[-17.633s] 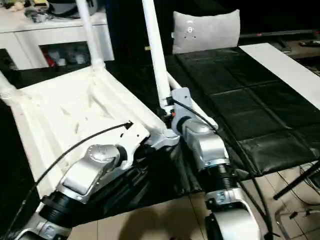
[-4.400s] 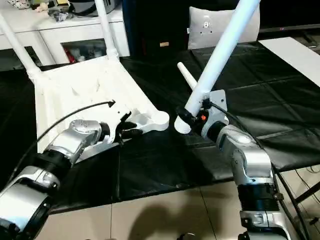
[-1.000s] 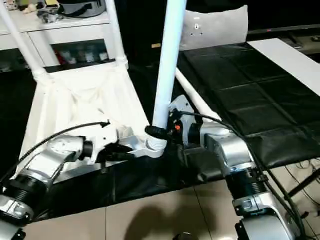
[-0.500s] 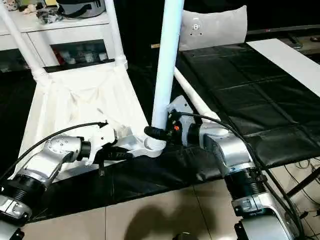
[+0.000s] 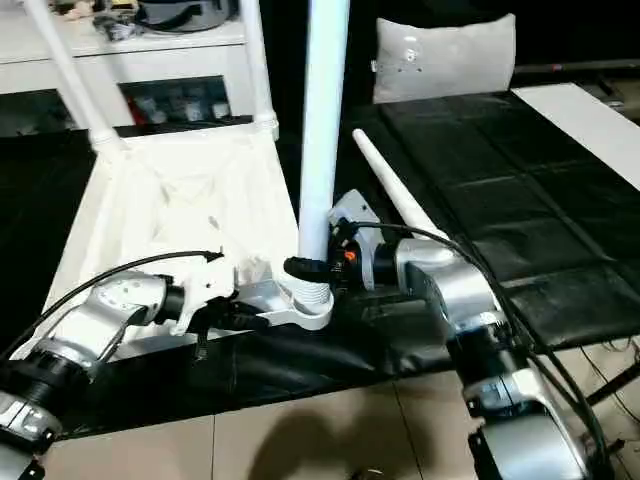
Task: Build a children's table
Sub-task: Insert table leg to table base
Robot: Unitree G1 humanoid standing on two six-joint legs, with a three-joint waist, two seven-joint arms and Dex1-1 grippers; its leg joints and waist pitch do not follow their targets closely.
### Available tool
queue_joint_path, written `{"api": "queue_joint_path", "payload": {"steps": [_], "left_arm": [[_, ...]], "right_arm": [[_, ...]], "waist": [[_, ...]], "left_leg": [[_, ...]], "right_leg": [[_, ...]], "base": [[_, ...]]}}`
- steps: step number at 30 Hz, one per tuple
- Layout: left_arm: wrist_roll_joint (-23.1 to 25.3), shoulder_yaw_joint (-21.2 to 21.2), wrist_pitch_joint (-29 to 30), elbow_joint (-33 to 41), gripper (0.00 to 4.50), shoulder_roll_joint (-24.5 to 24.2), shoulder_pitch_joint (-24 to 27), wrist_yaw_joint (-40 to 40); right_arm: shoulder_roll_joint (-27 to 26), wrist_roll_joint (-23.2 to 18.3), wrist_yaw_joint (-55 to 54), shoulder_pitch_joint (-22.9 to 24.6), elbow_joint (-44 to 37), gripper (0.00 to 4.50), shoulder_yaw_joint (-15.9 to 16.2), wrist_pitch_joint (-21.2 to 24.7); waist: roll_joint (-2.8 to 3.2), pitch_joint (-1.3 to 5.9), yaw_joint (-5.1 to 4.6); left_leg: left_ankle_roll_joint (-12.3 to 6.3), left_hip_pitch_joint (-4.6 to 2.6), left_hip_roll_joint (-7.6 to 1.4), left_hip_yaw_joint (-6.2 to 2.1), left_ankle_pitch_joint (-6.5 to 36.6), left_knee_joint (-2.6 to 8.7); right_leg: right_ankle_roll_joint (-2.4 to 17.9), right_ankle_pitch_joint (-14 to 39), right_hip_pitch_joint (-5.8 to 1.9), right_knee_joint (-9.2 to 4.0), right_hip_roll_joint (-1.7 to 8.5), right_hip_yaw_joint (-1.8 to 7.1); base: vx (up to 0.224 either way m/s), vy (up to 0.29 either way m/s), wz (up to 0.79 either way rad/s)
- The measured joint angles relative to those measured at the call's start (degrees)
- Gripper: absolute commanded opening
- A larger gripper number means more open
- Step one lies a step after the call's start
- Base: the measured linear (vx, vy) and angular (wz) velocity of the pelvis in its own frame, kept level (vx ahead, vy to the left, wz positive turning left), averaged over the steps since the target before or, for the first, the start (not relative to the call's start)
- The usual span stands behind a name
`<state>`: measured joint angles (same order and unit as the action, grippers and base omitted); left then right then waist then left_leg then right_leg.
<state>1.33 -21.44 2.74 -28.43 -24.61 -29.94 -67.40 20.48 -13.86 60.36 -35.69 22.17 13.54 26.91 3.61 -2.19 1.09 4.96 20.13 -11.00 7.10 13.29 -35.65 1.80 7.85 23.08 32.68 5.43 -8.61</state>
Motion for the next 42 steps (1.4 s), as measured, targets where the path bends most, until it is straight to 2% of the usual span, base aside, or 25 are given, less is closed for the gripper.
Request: {"api": "queue_joint_path", "payload": {"steps": [9,15,20,27,29,31,35,42], "left_arm": [[0.4,-0.89,-1.54,-2.01,0.0,0.37,-1.58,0.04],[0.39,-0.87,-1.68,-2.39,0.0,0.41,-1.81,-0.11],[0.04,-0.66,-1.53,-2.63,0.0,0.51,-1.77,-0.03],[-0.5,0.16,-0.7,-2.39,0.0,0.85,-1.08,0.19],[-1.09,0.46,-0.03,-1.94,0.0,1.12,-0.54,0.46],[-1.57,0.82,0.61,-1.84,0.0,1.22,-0.11,0.83],[-1.54,0.87,0.92,-1.88,0.0,1.42,0.04,1.67],[-1.49,0.77,0.92,-1.87,0.0,1.44,0.16,1.45]], "right_arm": [[2.4,-0.09,4.41,0.06,-0.64,1.91,0.9,1.73],[1.81,0.04,3.67,-0.62,1.53,1.91,0.53,1.2],[-0.2,-0.49,2.18,0.53,3.78,1.91,-2.05,0.16],[-1.59,-4.14,0.07,4.18,3.71,1.9,-6.43,-0.12],[-2.41,-5.46,-1.14,7.06,2.93,1.9,-8.66,-1.64],[-3.05,-6.18,-1.83,8.31,2.69,1.9,-9.49,-3.01],[-3.09,-6.04,-3.73,11.19,0.48,1.9,-9.35,-6.42],[-1.74,-1.26,-5.59,12.58,-4.43,1.9,-5.1,-10.64]], "waist": [[0.0,0.0,0.81],[0.0,0.0,0.87],[-0.01,0.01,0.83],[0.12,0.07,0.81],[0.39,0.23,0.82],[0.62,0.37,0.67],[0.71,0.39,0.37],[0.87,0.42,-0.7]], "left_leg": [[0.03,-0.13,-0.01,0.0,0.0,0.02],[0.04,-0.13,-0.01,0.0,0.0,0.02],[0.04,-0.13,0.0,0.01,0.0,0.03],[0.04,-0.16,-0.01,0.01,0.0,0.06],[0.04,-0.16,-0.01,0.02,0.01,0.12],[0.06,-0.18,0.01,0.08,0.03,0.12],[0.06,-0.29,0.0,0.08,0.01,0.12],[0.05,-0.26,0.0,0.0,0.02,0.13]], "right_leg": [[0.0,0.0,-0.12,0.02,-0.01,-0.02],[0.01,-0.01,-0.11,0.02,-0.01,-0.02],[0.01,-0.01,-0.12,0.01,0.0,0.0],[0.0,0.0,-0.16,-0.01,0.01,-0.03],[0.0,0.0,-0.19,-0.11,0.01,-0.03],[0.0,-0.01,-0.18,-0.13,0.03,0.01],[0.01,-0.01,-0.27,-0.12,0.02,-0.02],[-0.01,0.0,-0.63,-0.57,0.02,-0.1]], "base": [[0.0,0.0,0.0],[0.0,0.0,0.0],[0.0,0.0,0.0],[0.0,0.0,0.0],[0.0,0.0,0.0],[0.0,0.0,0.0],[0.0,0.0,0.0],[0.0,0.0,0.0]]}}
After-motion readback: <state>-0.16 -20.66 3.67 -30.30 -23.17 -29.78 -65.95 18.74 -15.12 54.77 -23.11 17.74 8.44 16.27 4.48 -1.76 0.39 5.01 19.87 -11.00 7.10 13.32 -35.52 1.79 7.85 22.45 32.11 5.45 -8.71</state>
